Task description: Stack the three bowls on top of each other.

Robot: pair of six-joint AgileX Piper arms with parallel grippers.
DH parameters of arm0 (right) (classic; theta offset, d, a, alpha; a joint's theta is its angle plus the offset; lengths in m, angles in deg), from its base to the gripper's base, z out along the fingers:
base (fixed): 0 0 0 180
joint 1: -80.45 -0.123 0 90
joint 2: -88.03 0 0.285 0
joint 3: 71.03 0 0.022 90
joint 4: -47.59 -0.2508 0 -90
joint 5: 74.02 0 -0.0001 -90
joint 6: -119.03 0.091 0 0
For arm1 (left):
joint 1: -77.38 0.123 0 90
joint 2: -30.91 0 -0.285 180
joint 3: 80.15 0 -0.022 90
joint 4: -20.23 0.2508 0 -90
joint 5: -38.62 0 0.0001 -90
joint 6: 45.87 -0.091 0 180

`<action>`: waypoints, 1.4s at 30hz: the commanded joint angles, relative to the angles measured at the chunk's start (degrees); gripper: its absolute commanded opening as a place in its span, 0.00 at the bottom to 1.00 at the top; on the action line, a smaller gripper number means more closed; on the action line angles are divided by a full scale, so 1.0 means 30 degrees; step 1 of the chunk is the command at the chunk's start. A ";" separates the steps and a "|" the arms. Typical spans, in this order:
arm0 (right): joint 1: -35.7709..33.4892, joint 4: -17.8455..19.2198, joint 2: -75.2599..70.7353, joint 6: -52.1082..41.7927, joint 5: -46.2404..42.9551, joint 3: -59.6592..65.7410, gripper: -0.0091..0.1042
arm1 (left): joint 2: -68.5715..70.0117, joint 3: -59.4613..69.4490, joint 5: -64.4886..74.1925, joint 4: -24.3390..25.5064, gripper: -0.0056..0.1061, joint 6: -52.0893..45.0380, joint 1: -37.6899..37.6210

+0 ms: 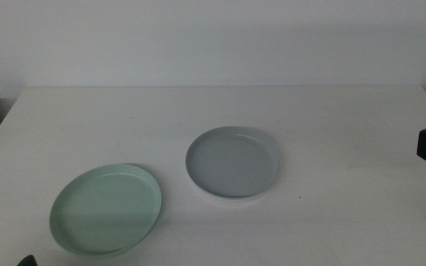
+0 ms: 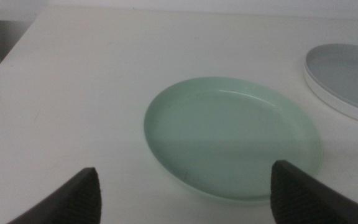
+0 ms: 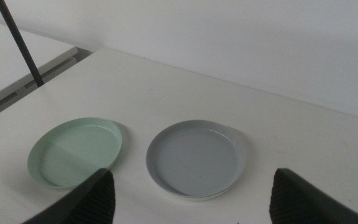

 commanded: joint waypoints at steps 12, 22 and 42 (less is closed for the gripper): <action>0.0059 -0.0204 0.0024 -0.0182 -0.1370 -0.0419 0.66 | -0.1472 -0.1550 -0.2392 -0.0331 0.86 0.0534 0.0115; 0.0059 -0.0204 0.0024 -0.0182 -0.1370 -0.0419 0.66 | -1.1061 -1.0873 0.2077 -0.0422 0.86 0.0686 0.0330; 0.0059 -0.0204 0.0024 -0.0182 -0.1353 -0.0419 0.66 | -2.0836 -1.7697 0.7409 -0.0662 0.86 0.1342 0.0421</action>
